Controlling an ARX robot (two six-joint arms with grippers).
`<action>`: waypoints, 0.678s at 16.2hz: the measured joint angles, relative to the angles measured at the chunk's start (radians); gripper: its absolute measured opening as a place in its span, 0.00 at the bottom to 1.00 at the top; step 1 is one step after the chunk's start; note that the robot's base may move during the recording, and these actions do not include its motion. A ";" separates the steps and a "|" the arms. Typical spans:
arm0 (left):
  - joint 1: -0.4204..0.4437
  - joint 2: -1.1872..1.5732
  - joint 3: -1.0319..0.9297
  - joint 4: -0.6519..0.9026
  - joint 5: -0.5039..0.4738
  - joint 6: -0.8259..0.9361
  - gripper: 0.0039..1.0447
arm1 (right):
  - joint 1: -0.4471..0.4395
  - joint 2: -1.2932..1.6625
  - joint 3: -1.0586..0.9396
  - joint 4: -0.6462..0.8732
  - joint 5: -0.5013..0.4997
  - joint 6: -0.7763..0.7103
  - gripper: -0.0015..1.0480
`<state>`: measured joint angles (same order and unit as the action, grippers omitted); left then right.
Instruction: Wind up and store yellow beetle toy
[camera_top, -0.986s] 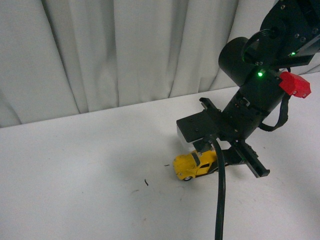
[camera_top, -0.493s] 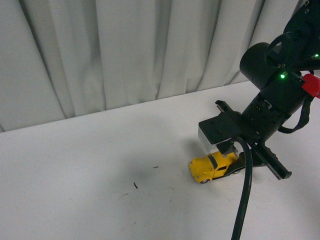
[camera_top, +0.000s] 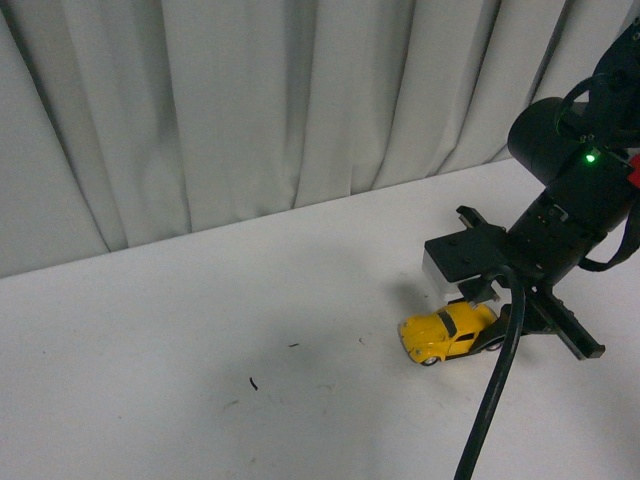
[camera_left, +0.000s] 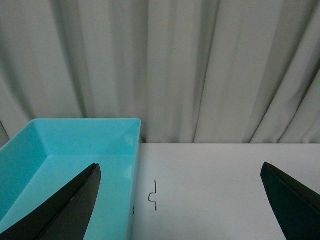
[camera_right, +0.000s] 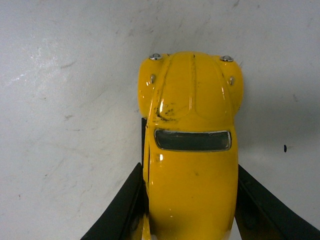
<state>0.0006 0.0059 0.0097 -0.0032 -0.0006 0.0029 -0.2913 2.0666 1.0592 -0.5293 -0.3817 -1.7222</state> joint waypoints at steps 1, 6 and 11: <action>0.000 0.000 0.000 0.000 0.000 0.000 0.94 | -0.010 0.000 0.000 -0.002 0.001 0.000 0.40; 0.000 0.000 0.000 0.000 0.000 0.000 0.94 | -0.011 -0.002 0.001 0.009 -0.009 -0.002 0.46; 0.000 0.000 0.000 0.000 0.000 0.000 0.94 | -0.010 0.006 -0.005 0.019 -0.011 0.001 0.94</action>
<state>0.0006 0.0059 0.0097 -0.0032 -0.0006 0.0025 -0.3012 2.0727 1.0538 -0.5106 -0.3923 -1.7214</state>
